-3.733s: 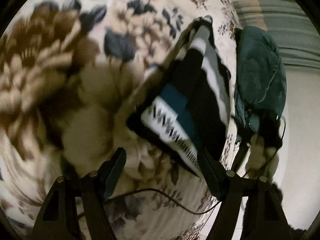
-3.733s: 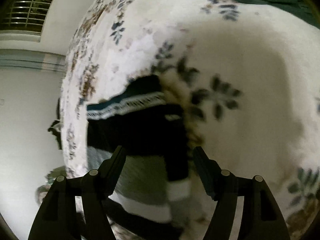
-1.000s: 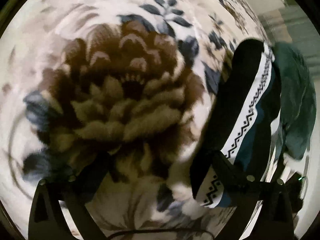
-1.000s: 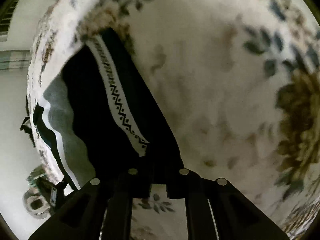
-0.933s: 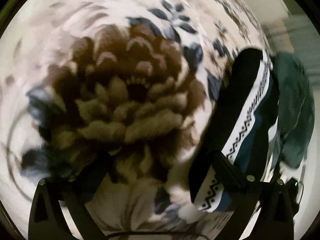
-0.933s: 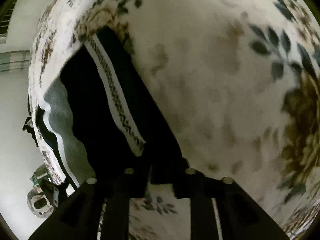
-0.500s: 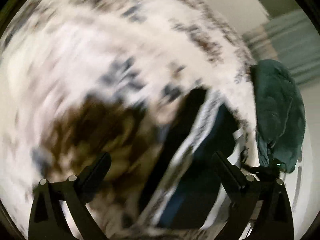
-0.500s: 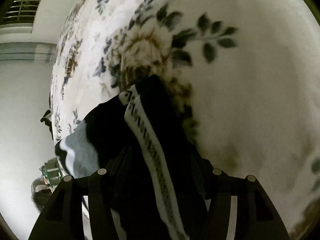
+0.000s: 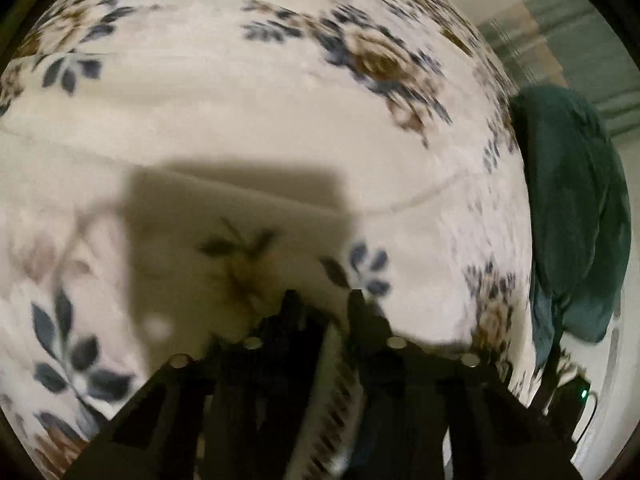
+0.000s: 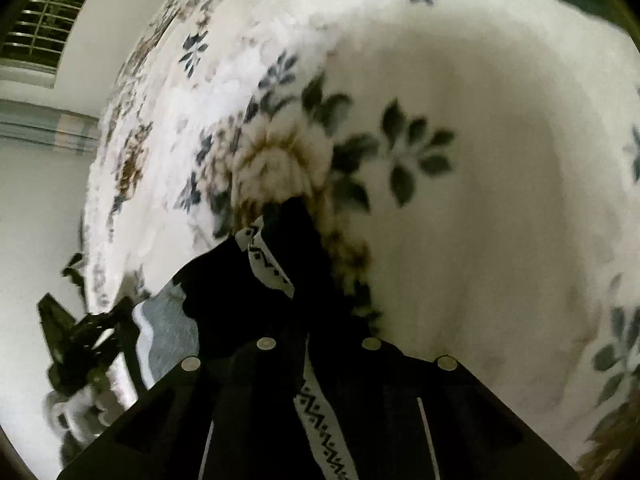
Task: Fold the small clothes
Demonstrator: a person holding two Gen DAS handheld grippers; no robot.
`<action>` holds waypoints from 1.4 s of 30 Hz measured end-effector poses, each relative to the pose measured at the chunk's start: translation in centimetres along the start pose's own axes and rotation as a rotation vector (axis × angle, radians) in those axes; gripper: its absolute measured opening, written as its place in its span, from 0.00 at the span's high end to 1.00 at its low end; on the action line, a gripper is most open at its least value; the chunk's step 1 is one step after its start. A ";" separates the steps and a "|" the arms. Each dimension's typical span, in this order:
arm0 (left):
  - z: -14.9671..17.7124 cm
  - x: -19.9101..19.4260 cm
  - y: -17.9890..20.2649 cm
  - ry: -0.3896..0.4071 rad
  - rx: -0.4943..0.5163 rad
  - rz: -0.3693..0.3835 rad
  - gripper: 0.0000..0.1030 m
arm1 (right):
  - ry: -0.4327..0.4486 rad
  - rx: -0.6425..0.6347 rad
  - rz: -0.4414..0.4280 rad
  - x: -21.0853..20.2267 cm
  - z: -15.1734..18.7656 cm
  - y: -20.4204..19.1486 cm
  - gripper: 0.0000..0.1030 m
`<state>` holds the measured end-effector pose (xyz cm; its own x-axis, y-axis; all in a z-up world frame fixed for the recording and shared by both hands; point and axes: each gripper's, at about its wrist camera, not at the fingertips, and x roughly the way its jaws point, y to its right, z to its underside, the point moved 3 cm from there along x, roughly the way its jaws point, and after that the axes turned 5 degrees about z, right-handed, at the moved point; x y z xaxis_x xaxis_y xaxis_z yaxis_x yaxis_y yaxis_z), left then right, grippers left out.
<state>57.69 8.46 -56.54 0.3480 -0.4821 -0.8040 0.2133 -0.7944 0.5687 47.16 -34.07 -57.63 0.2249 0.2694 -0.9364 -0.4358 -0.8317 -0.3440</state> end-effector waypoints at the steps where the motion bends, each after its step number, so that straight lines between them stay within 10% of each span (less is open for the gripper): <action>1: -0.2 -0.3 -0.4 0.007 -0.017 0.004 0.81 | 0.006 -0.004 0.017 -0.2 -0.1 0.1 0.91; 5: 0.3 -1.6 -1.4 -0.008 -0.073 0.080 0.77 | -0.034 -0.089 0.063 0.3 -0.4 -0.5 0.90; 8: 1.7 -3.0 -2.1 -0.007 -0.086 0.101 0.40 | -0.048 -0.080 0.003 0.0 -0.7 -0.3 0.61; 11: 3.1 -3.8 -2.4 0.011 -0.099 0.137 0.35 | -0.048 -0.034 -0.063 0.0 -1.8 0.5 0.43; 14: 4.0 -3.9 -2.1 0.028 -0.084 0.129 0.35 | -0.104 -0.008 -0.087 1.9 -2.6 0.3 0.43; 17: 4.3 -3.2 -1.2 0.018 -0.054 0.120 0.35 | -0.065 -0.054 -0.050 1.7 -2.8 -0.6 0.89; 22: 3.6 -1.6 0.3 0.005 0.030 0.069 0.35 | 0.130 -0.042 -0.053 -3.4 -2.8 -1.7 0.91; 29: 2.8 -0.7 0.2 -0.021 0.030 0.049 0.35 | -0.001 -0.066 0.073 0.2 -3.4 -1.0 0.88; 33: 4.0 -2.9 -0.1 -0.004 0.055 0.042 0.35 | -0.052 -0.014 0.010 -1.4 -2.0 1.1 0.46; 42: 13.3 -6.4 -3.7 -0.056 -0.017 0.039 0.35 | -0.300 0.128 -0.124 -0.3 9.0 6.8 0.45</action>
<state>42.52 9.56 -55.80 0.3050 -0.5332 -0.7891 0.2161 -0.7682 0.6026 36.28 -35.37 -60.33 0.0248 0.5111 -0.8591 -0.5312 -0.7213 -0.4445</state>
